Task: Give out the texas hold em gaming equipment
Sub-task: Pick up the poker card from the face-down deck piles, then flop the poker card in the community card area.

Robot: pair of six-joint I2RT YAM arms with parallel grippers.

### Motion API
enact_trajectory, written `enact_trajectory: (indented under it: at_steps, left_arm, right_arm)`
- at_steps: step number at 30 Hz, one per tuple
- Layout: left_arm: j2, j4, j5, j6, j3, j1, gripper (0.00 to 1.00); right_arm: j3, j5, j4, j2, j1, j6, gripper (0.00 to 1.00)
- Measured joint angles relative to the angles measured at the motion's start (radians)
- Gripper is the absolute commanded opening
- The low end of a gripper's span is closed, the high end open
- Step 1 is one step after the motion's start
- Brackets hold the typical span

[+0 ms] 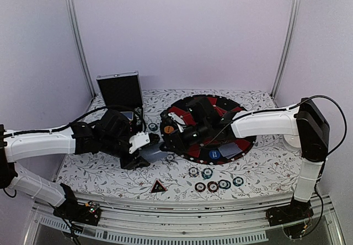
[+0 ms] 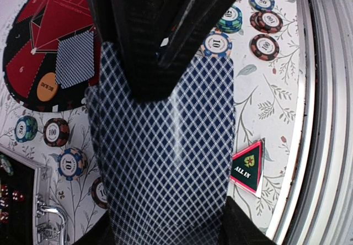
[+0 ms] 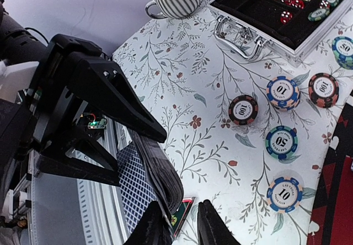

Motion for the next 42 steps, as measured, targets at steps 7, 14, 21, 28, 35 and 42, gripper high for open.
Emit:
enact_trajectory:
  at_steps: [7, 14, 21, 28, 35, 42]
  left_arm:
    - [0.0, 0.002, 0.0, -0.001, 0.0, 0.0, 0.51]
    - [0.0, 0.002, 0.0, -0.003, 0.0, 0.001, 0.51]
    - [0.0, 0.002, 0.001, -0.003, 0.0, 0.002, 0.51]
    - [0.0, 0.002, 0.004, -0.003, 0.0, 0.002, 0.51]
    - [0.0, 0.002, 0.004, -0.003, 0.0, 0.002, 0.51]
    - [0.0, 0.002, 0.005, -0.003, 0.0, 0.002, 0.51]
  right_arm:
    - [0.019, 0.01, -0.054, -0.014, 0.001, -0.016, 0.08]
    - [0.036, 0.024, -0.109, -0.032, 0.005, -0.033, 0.03]
    - [0.047, 0.032, -0.16, -0.066, 0.005, -0.054, 0.02]
    - [0.047, 0.003, -0.183, -0.151, -0.004, -0.085, 0.02]
    - [0.044, -0.017, -0.203, -0.277, -0.063, -0.11, 0.02]
    - [-0.025, 0.034, -0.24, -0.384, -0.267, -0.181, 0.02]
